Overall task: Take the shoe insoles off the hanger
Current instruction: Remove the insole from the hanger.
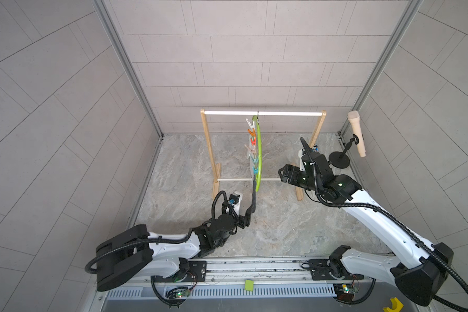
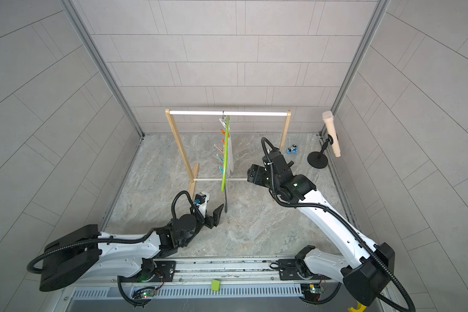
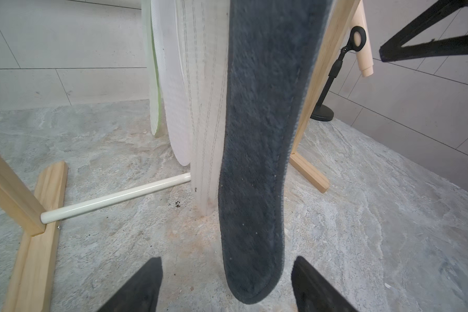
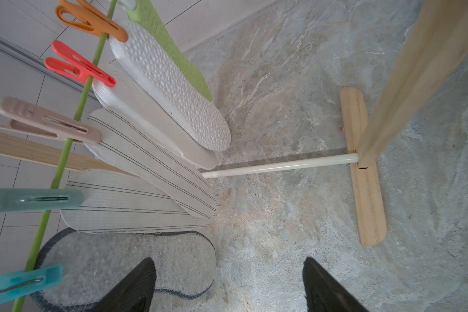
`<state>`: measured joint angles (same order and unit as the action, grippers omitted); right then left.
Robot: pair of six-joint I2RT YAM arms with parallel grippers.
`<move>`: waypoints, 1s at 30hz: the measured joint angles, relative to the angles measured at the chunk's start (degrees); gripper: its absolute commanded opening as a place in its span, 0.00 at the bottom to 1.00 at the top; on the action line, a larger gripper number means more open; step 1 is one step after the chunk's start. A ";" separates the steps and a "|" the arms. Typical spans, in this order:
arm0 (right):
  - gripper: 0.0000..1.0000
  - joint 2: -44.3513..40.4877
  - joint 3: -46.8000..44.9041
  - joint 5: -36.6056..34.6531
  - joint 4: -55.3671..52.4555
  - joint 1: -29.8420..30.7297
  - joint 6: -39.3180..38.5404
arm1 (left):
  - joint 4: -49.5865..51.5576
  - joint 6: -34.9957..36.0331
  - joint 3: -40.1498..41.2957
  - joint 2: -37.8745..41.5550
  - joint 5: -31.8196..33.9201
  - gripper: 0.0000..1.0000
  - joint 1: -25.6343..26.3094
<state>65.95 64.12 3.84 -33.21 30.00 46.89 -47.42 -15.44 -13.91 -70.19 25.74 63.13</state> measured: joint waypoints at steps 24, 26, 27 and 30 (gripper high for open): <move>0.87 1.14 0.70 1.36 1.70 0.00 2.29 | -15.28 0.00 -6.73 -17.88 4.46 0.65 1.05; 0.87 1.14 0.70 1.40 1.70 0.00 2.49 | -16.20 0.20 -6.73 -18.64 5.73 0.65 1.14; 0.87 1.14 0.70 1.42 1.70 0.00 2.58 | -16.65 0.46 -6.73 -18.88 6.32 0.65 1.20; 0.87 1.20 0.70 1.79 1.70 0.00 2.69 | -17.92 1.38 -6.73 -19.56 7.69 0.63 1.36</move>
<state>67.16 64.82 5.63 -31.51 30.00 49.58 -65.34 -14.06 -20.64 -89.76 33.43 64.49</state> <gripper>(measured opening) 0.870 0.642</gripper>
